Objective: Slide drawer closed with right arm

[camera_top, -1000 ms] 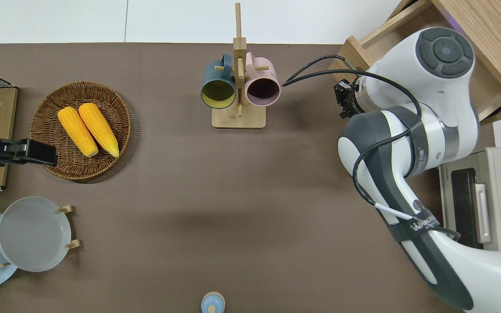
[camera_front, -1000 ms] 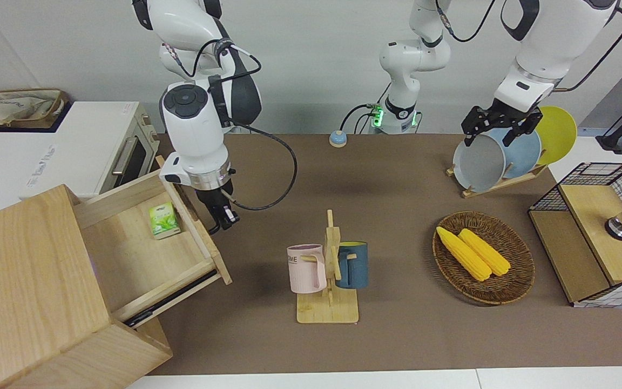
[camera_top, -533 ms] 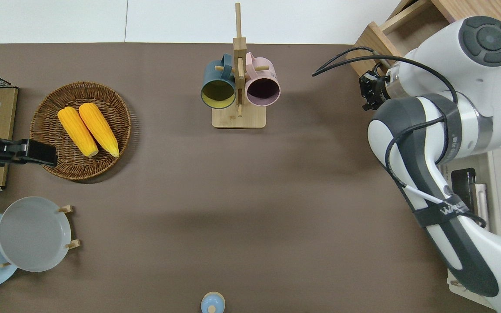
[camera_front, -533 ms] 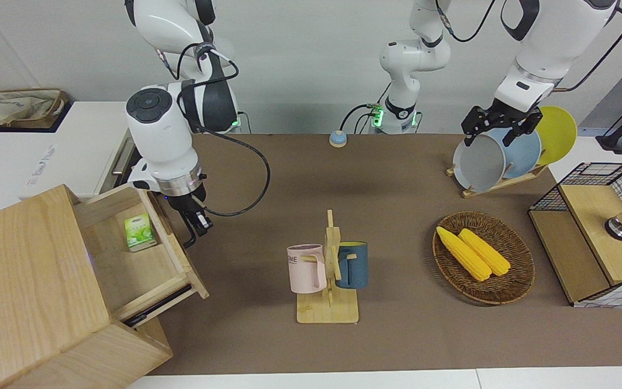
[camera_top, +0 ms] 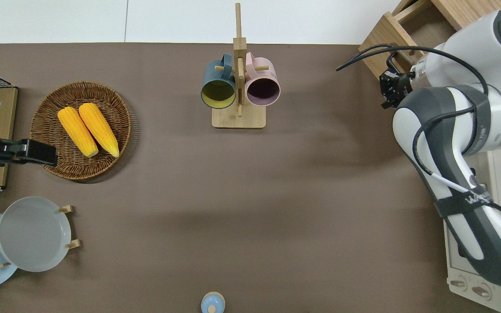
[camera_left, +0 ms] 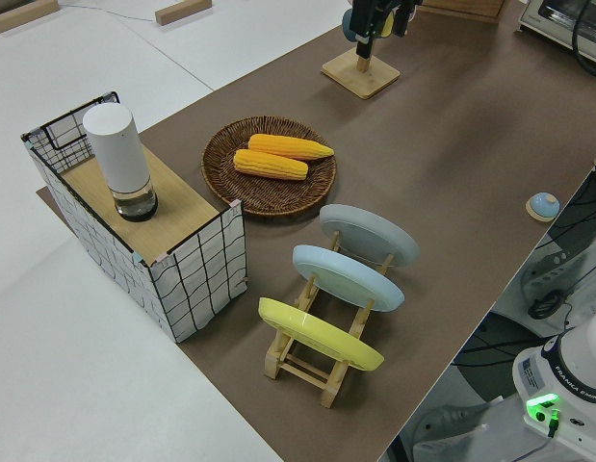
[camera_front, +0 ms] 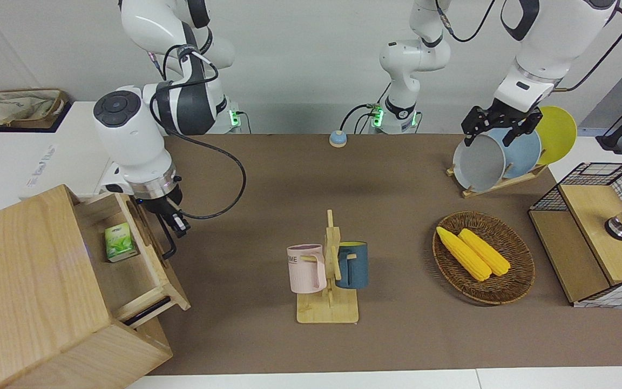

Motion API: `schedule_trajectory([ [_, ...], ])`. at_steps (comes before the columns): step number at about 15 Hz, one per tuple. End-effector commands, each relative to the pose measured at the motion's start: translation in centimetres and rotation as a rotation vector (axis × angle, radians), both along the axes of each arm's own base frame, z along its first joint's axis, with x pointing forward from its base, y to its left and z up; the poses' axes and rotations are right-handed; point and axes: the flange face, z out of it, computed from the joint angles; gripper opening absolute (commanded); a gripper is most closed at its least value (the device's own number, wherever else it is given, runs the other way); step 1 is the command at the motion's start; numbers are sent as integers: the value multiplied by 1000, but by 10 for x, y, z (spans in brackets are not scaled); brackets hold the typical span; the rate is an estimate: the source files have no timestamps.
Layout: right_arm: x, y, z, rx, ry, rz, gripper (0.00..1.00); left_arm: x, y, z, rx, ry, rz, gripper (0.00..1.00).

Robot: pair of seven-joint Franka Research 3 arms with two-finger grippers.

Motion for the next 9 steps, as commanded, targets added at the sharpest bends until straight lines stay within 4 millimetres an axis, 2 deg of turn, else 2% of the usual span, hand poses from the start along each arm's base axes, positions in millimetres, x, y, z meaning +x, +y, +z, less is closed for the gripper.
schedule_trajectory([
  [1, 7, -20, -2, -15, 13, 37, 0, 2, 1, 3, 16, 6, -9, 993],
  [9, 7, -60, -2, -43, 29, 88, 0, 2, 1, 3, 16, 6, -11, 993],
])
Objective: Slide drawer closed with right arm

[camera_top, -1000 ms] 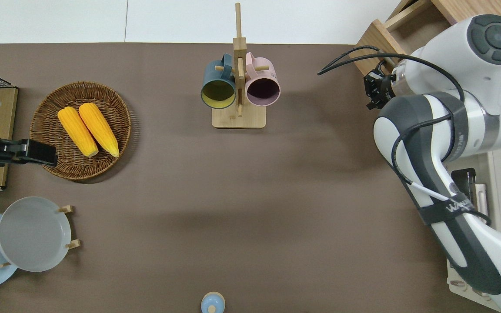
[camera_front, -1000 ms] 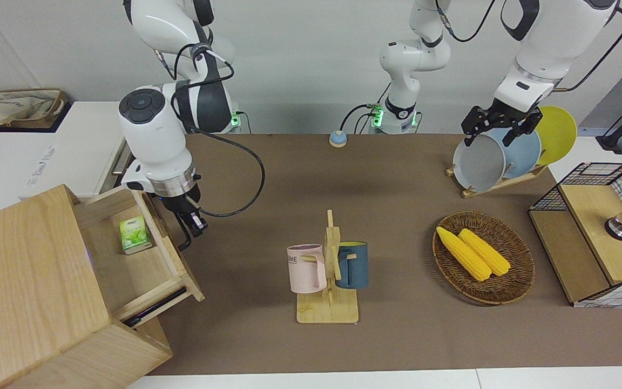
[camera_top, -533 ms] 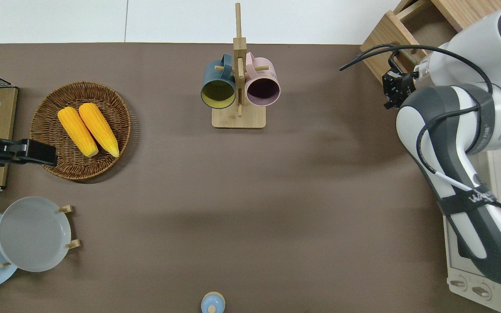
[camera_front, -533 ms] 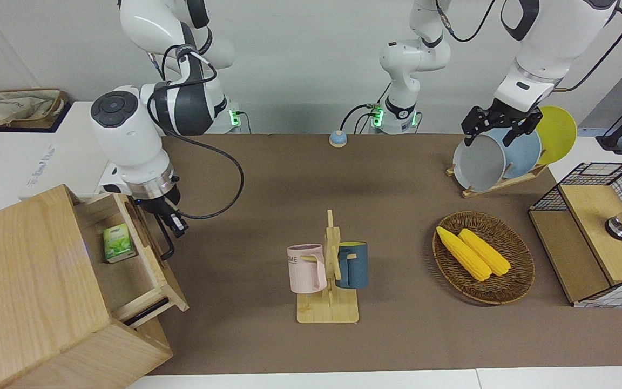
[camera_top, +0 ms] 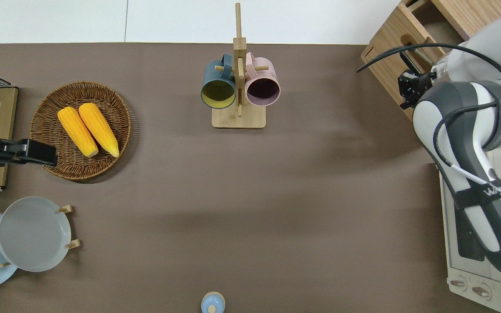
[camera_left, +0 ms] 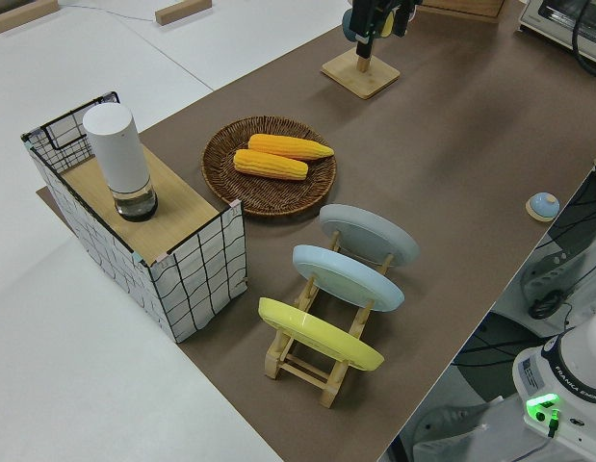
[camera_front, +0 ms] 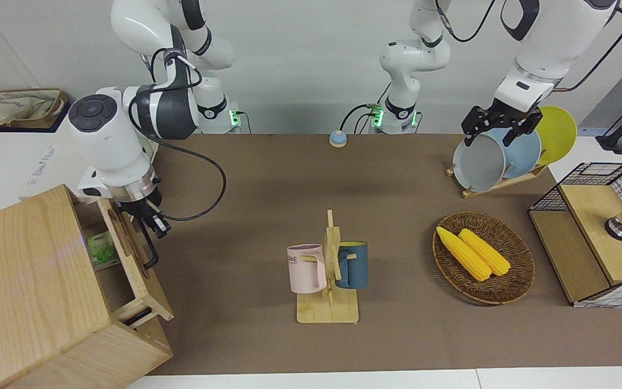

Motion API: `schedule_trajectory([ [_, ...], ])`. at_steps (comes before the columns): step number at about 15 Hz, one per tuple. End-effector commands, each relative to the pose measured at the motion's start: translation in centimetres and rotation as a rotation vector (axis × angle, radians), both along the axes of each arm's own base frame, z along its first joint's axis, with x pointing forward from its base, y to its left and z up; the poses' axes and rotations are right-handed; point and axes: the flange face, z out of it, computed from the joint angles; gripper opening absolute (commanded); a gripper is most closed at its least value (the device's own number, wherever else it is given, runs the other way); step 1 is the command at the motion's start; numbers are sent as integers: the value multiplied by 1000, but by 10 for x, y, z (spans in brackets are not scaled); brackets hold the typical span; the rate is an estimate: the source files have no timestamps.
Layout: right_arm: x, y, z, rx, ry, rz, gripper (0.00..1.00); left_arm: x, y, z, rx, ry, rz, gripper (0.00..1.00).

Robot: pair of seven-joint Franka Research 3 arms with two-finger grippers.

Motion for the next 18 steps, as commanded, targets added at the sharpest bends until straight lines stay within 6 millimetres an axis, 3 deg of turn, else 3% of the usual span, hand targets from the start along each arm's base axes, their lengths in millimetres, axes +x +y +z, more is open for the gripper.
schedule_trajectory([
  [1, 5, -23, 1, -9, 9, 39, 0, 2, 1, 3, 16, 6, -11, 993],
  [6, 5, -46, 3, -12, 7, 62, 0, 2, 1, 3, 16, 6, -9, 993],
  [18, 7, -67, 0, -45, 12, 101, 0, 2, 1, 3, 16, 6, -11, 993],
])
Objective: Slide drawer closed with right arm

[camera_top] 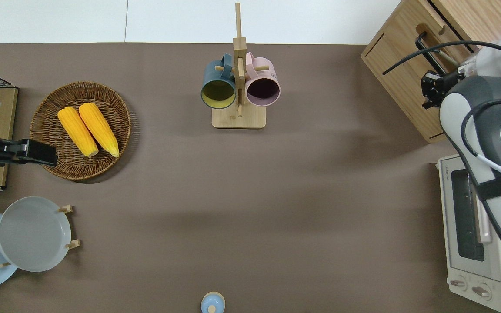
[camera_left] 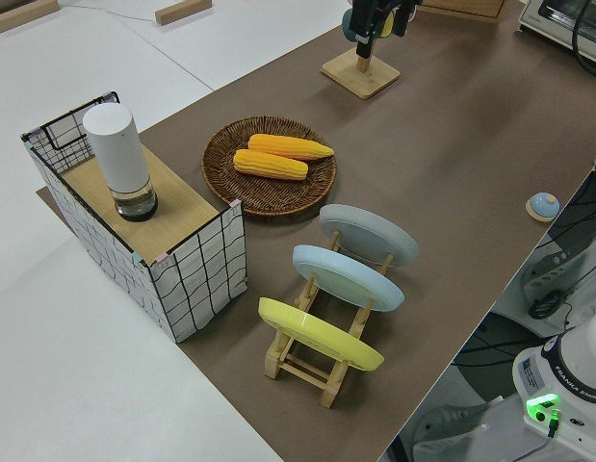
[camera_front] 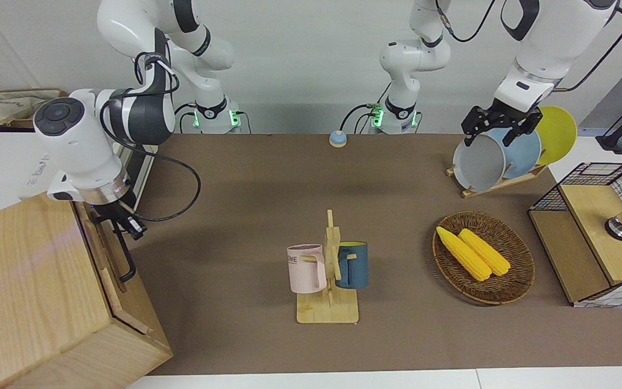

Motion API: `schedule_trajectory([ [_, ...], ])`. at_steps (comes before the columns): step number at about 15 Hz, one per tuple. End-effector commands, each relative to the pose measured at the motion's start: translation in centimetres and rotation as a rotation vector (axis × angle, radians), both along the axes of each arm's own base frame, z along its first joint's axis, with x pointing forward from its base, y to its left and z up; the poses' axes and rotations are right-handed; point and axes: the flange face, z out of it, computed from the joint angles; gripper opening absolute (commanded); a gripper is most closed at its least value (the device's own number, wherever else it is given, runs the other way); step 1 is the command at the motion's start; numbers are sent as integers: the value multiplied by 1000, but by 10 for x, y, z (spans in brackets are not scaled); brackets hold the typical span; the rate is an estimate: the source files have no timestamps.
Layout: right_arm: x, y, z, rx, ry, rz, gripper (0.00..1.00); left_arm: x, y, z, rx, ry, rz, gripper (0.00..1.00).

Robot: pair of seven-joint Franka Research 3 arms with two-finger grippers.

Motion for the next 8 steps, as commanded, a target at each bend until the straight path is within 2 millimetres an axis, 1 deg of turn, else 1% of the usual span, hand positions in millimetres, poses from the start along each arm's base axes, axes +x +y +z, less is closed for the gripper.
schedule_trajectory([
  [1, 5, -19, 2, -21, 1, 35, 0, 2, 1, 3, 16, 6, -11, 993],
  [6, 5, -15, 3, -19, 0, 39, 0, 2, 1, 4, 16, 5, -9, 993],
  [8, 6, -8, 2, -17, 1, 49, 0, 2, 1, 3, 16, 6, -11, 993],
])
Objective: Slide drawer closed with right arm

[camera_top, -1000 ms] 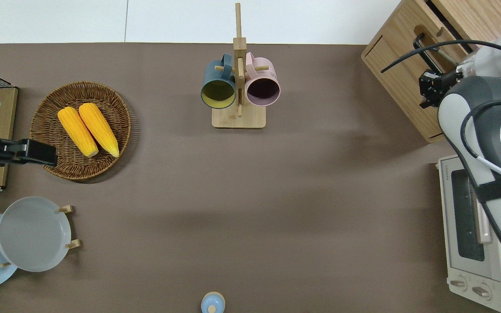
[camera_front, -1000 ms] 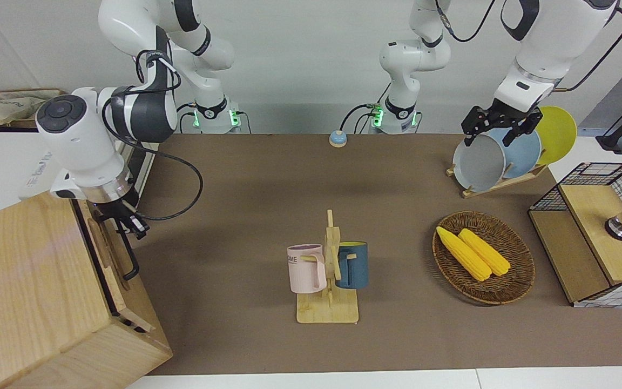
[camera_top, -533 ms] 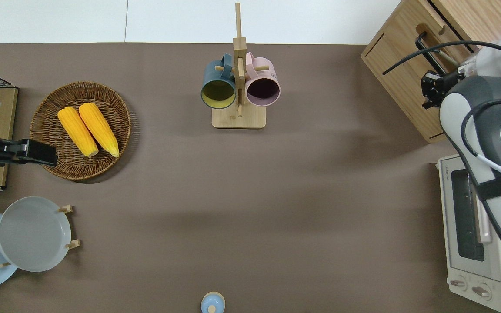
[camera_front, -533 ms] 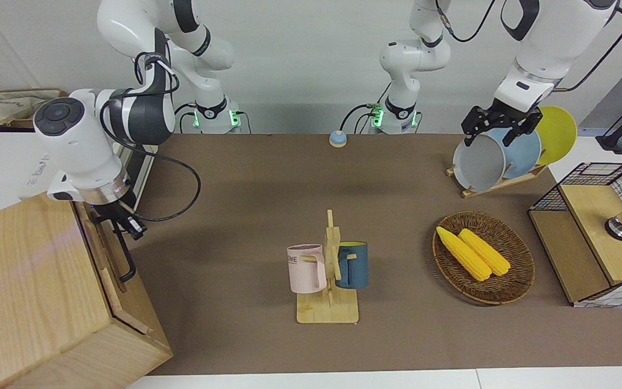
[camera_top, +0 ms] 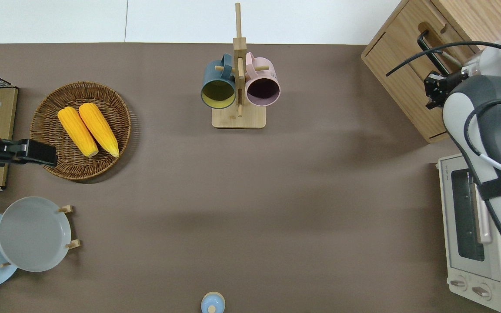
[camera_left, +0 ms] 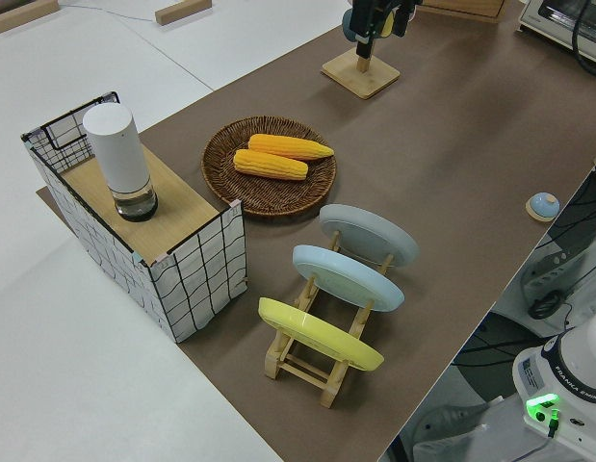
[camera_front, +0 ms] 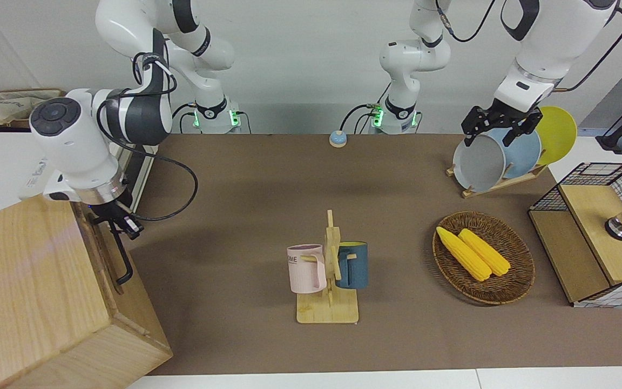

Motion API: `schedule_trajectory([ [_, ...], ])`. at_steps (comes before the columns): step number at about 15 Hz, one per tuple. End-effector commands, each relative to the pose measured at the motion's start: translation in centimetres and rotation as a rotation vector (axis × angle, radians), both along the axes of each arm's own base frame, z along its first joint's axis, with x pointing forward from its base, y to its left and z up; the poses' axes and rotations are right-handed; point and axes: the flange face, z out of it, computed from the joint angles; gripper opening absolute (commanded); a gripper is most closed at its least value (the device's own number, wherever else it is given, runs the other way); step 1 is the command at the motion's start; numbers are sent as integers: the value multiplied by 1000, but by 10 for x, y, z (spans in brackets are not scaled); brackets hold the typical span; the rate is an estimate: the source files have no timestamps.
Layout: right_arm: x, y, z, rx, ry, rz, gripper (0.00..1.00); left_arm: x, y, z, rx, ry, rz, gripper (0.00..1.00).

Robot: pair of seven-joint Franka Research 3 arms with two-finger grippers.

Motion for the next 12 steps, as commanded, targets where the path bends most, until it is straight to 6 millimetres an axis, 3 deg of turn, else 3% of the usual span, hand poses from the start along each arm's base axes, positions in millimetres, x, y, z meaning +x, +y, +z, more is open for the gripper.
schedule_trajectory([
  [1, 6, 1, 2, -6, -3, 36, 0, 2, 1, 3, 16, 6, -11, 993],
  [4, 5, 12, 3, 4, 5, 49, 0, 2, 1, 4, 16, 5, -11, 993],
  [9, -6, 75, 8, 18, 54, 155, 0, 2, 1, 4, 16, 5, -11, 993],
  [12, -18, 102, 27, 17, 64, 219, 0, 2, 1, 3, 16, 6, -11, 993],
])
